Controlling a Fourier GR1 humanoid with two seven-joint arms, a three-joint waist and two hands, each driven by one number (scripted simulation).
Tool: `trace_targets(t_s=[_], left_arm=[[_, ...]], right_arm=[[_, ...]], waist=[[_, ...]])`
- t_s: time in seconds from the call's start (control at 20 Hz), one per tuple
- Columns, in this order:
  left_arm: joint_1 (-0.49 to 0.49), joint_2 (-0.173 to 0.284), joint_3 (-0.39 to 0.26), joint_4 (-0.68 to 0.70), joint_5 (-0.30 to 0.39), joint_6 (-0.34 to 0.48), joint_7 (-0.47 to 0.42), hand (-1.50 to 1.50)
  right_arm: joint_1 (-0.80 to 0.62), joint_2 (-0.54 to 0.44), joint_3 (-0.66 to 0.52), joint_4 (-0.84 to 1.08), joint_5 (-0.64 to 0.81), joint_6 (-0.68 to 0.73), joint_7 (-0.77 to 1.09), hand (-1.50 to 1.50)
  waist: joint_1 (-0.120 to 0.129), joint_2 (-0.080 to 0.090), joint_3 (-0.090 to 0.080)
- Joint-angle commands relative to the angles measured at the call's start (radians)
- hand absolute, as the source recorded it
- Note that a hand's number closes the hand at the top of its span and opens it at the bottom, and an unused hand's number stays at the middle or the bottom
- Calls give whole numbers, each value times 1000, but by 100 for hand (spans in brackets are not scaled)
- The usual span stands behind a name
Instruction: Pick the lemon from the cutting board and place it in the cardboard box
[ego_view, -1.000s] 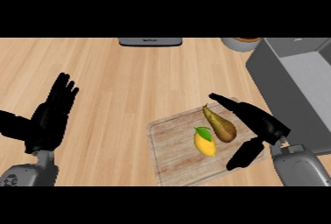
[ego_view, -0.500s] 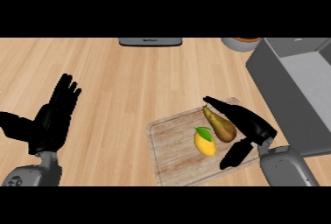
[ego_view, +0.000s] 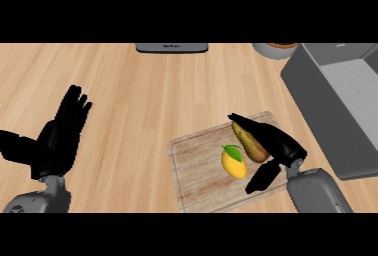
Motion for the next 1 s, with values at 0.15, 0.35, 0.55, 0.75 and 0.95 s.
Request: trace_targets(t_s=[0.15, 0.35, 0.55, 0.75, 0.95], left_arm=[[-18, -20, 30, 10, -18, -21, 10, 0], [-4, -15, 40, -40, -21, -37, 42, 0], [-51, -40, 42, 6, -27, -24, 49, 0], [-76, -14, 92, 48, -21, -49, 32, 0], [-8, -41, 63, 44, -44, -74, -32, 0]], right_arm=[[22, 43, -1, -10, 49, 24, -3, -150], [7, 68, -4, 42, 80, 19, -21, -150], [28, 58, -1, 56, 109, 23, -55, -150], [-46, 83, -25, 159, 141, -4, -76, -150], [-8, 96, 3, 192, 189, -49, -137, -150]], waist=[[-2, 0, 0], [0, 0, 0], [-2, 0, 0], [-1, 0, 0], [0, 0, 0]])
